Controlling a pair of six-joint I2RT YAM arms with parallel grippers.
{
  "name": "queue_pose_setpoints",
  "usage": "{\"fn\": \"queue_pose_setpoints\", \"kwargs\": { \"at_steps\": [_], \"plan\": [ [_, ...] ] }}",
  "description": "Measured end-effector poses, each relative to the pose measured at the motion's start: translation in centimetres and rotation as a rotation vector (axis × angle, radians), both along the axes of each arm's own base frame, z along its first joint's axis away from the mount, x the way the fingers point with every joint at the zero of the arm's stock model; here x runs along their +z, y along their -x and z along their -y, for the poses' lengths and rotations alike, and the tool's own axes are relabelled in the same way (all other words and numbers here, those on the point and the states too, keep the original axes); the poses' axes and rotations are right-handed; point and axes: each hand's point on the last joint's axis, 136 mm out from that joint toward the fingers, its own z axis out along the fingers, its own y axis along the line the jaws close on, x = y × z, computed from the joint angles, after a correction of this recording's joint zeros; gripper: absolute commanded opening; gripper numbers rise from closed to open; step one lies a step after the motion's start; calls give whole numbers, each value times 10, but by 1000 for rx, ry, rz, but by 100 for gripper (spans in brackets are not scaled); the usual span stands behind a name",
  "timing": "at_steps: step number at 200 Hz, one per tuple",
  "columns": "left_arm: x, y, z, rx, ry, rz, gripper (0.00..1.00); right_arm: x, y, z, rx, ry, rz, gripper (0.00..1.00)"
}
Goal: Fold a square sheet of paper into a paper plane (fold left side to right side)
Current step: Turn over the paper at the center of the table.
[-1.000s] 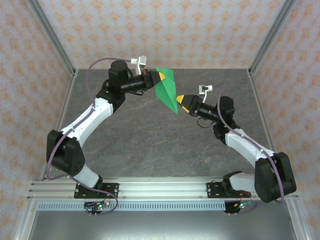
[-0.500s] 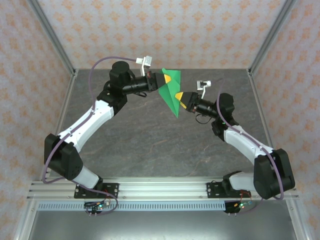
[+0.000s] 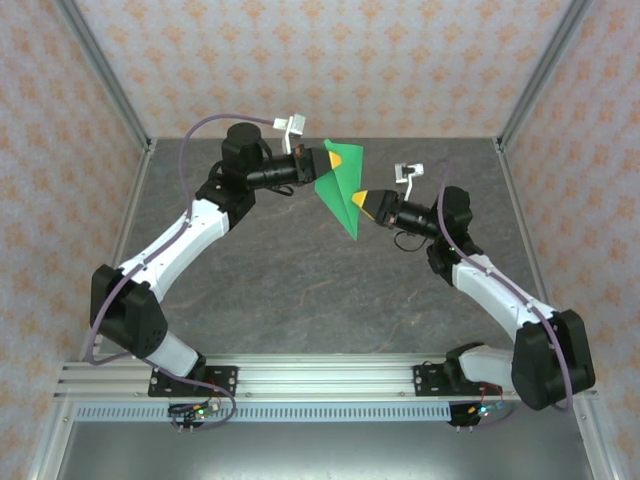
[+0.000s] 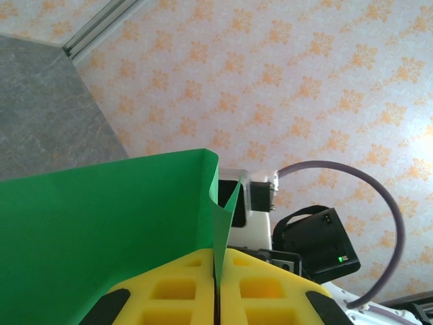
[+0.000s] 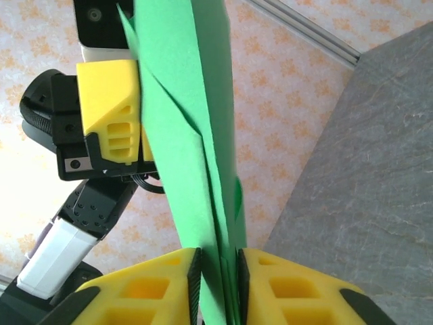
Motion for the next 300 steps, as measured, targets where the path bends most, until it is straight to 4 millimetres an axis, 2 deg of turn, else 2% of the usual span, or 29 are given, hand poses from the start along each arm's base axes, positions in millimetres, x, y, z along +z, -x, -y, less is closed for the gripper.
{"fn": "queue_pose_setpoints", "kwargs": {
  "at_steps": [12,42,63,79,101,122,153,177,207,231,255,281,300],
  "plan": [
    [-4,-1,1,0,-4,-9,12,-1,0,0,-1,15,4,17],
    [-14,-3,1,-2,-27,-27,26,-6,4,2,-3,62,7,13],
    [-22,-2,0,-2,-62,-26,46,-5,7,4,-14,103,27,11],
    [-31,-4,-3,18,-111,-42,54,-6,8,7,-30,151,35,10],
    [-48,-11,-17,101,-242,-35,58,-12,6,13,-71,253,44,9],
    [-60,-11,-44,230,-389,-17,60,-24,3,22,-126,385,36,7],
    [-47,9,-99,453,-512,70,61,-58,5,35,-220,671,3,5],
    [-36,27,-141,638,-553,121,63,-87,10,32,-247,965,19,4],
    [-49,39,-182,815,-622,117,65,-133,5,28,-265,1380,40,4],
    [-61,44,-199,882,-678,93,65,-172,-1,23,-251,1709,74,3],
    [-63,46,-208,919,-702,88,66,-196,-8,8,-242,1966,160,4],
    [-62,47,-212,938,-712,88,66,-219,-11,-11,-235,2166,274,5],
    [-63,47,-213,941,-715,87,66,-237,-9,-18,-214,2265,324,6]
  ]
}}
